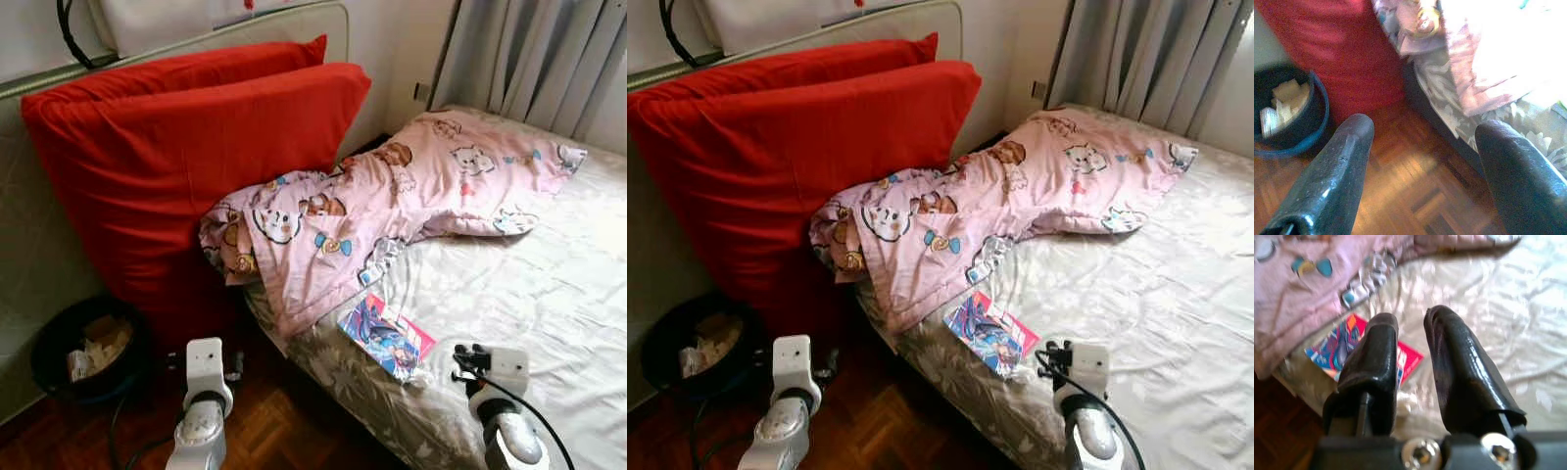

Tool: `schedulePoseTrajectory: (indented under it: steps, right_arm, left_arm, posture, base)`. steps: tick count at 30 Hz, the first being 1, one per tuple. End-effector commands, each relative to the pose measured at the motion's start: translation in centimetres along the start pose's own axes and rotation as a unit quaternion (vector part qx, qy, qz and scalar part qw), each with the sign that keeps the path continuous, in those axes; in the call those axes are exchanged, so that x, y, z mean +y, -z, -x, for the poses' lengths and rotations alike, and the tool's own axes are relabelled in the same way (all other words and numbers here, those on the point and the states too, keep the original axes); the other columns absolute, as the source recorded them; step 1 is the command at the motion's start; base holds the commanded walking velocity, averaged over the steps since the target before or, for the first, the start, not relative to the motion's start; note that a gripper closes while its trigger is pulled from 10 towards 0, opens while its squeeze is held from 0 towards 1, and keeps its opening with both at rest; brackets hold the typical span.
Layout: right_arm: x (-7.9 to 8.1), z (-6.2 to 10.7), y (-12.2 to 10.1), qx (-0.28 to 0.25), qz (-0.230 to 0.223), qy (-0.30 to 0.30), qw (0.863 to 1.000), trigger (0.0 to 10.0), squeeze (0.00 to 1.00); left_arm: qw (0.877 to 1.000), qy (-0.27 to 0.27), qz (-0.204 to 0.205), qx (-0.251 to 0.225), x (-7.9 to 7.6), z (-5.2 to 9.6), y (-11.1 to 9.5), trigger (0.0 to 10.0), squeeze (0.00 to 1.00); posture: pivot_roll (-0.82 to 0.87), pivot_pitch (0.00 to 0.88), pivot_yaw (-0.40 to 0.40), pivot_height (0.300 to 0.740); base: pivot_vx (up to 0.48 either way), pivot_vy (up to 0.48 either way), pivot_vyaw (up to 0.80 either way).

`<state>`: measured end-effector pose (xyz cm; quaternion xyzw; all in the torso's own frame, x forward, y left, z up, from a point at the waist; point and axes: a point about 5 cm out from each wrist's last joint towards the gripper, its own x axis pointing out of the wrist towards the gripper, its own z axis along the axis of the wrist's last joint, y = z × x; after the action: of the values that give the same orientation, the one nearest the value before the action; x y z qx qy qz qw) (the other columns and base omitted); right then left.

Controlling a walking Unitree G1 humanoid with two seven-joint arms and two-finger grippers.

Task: Clean up the room

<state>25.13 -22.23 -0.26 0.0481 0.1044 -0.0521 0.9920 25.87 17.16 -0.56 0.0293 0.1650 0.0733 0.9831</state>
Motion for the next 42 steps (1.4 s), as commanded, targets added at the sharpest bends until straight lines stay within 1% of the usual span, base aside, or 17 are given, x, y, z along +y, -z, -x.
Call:
schedulePoseTrajectory:
  steps: [1,2,5,7,11,12,13,14,15,16,19,22,25,30,31,35,42]
  right_arm:
    - [0.1,0.3,-0.4,-0.024,-0.007,-0.001,1.000,10.0,0.00]
    - [0.1,0.3,-0.4,-0.024,-0.007,-0.001,1.000,10.0,0.00]
    - [0.0,0.6,-0.9,-0.049,-0.009,-0.003,0.999,10.0,0.00]
    - [0.1,1.2,-1.0,-0.061,-0.009,-0.011,0.998,10.0,0.00]
    - [0.2,1.8,-0.8,-0.058,-0.011,-0.025,0.998,10.0,0.00]
    - [0.3,2.3,-0.7,-0.056,-0.008,-0.029,0.998,10.0,0.00]
    - [0.2,2.5,-0.6,-0.056,-0.007,-0.029,0.998,10.0,0.00]
    - [0.2,2.5,-0.6,-0.056,-0.007,-0.029,0.998,10.0,0.00]
    - [-0.4,2.8,-0.5,-0.058,-0.011,-0.006,0.998,10.0,0.00]
    - [-0.4,2.8,-0.5,-0.058,-0.011,-0.006,0.998,10.0,0.00]
    - [-1.6,3.1,-0.3,-0.051,-0.010,0.032,0.998,10.0,0.00]
    - [-1.8,3.2,-0.5,-0.053,-0.012,0.035,0.998,10.0,0.00]
    - [-1.3,3.4,-1.1,-0.062,-0.006,0.015,0.998,10.0,0.00]
    - [-1.2,3.6,-1.0,-0.061,-0.002,0.012,0.998,10.0,0.00]
    - [-1.1,3.7,-1.1,-0.061,-0.007,0.007,0.998,10.0,0.00]
    - [-1.0,3.6,-0.9,-0.056,-0.010,0.003,0.998,10.0,0.00]
    - [-0.2,3.4,-1.2,-0.057,-0.009,-0.015,0.998,10.0,0.00]
  left_arm:
    - [1.000,0.000,-0.013,-0.026,0.1,0.4,-0.1,10.0,0.00]
    - [1.000,0.000,-0.013,-0.026,0.1,0.4,-0.1,10.0,0.00]
    - [0.999,0.008,-0.012,-0.042,0.2,1.0,0.3,10.0,0.00]
    - [0.998,0.014,-0.023,-0.056,0.2,1.5,0.6,10.0,0.00]
    - [0.997,0.020,-0.027,-0.064,0.3,1.8,0.8,10.0,0.00]
    - [0.993,0.013,-0.038,-0.114,1.7,2.5,-0.1,10.0,0.00]
    - [0.988,0.007,-0.047,-0.149,2.8,3.1,-0.9,10.0,0.00]
    - [0.988,0.007,-0.047,-0.149,2.8,3.1,-0.9,10.0,0.00]
    - [0.980,0.000,-0.049,-0.194,4.0,3.7,-2.6,10.0,0.00]
    - [0.980,0.000,-0.049,-0.194,4.0,3.7,-2.6,10.0,0.00]
    - [0.979,-0.008,-0.026,-0.202,4.3,3.2,-3.5,10.0,0.00]
    - [0.979,0.003,-0.023,-0.203,4.1,2.9,-3.7,10.0,0.00]
    - [0.980,0.033,-0.006,-0.194,3.5,3.0,-3.8,10.0,0.00]
    - [0.983,0.034,0.004,-0.181,3.1,3.0,-3.4,10.0,0.00]
    - [0.983,0.042,0.005,-0.176,2.8,3.1,-3.2,10.0,0.00]
    - [0.985,0.054,0.007,-0.167,2.4,3.2,-2.7,10.0,0.00]
    - [0.985,0.053,0.006,-0.166,2.7,3.2,-2.8,10.0,0.00]
  posture:
    - [-0.09,0.000,0.005,0.740]
    - [-0.09,0.000,0.005,0.740]
    - [-0.10,0.000,0.003,0.740]
    - [-0.10,0.000,0.007,0.740]
    - [-0.09,0.000,0.004,0.740]
    - [-0.08,0.000,0.000,0.740]
    - [-0.07,0.000,-0.001,0.740]
    - [-0.07,0.000,-0.001,0.740]
    - [-0.08,0.000,0.005,0.740]
    - [-0.08,0.000,0.005,0.740]
    - [-0.09,0.000,0.028,0.740]
    - [-0.09,0.000,0.035,0.740]
    - [-0.11,0.000,0.040,0.740]
    - [-0.11,0.000,0.036,0.740]
    - [-0.11,0.000,0.037,0.740]
    - [-0.12,0.000,0.037,0.740]
    - [-0.12,0.000,0.039,0.740]
  base:
    - [0.000,0.000,0.00]
    - [0.000,0.000,0.00]
    - [0.000,0.000,0.00]
    - [0.000,0.000,0.00]
    - [0.000,0.000,0.00]
    - [0.000,0.000,0.00]
    - [0.000,0.000,0.00]
    - [0.000,0.000,0.00]
    - [0.000,0.000,0.00]
    - [0.000,0.000,0.00]
    - [0.000,0.000,0.00]
    - [0.000,0.000,0.00]
    - [0.000,0.000,0.00]
    - [0.000,0.000,0.00]
    - [0.000,0.000,0.00]
    - [0.000,0.000,0.00]
    - [0.000,0.000,0.00]
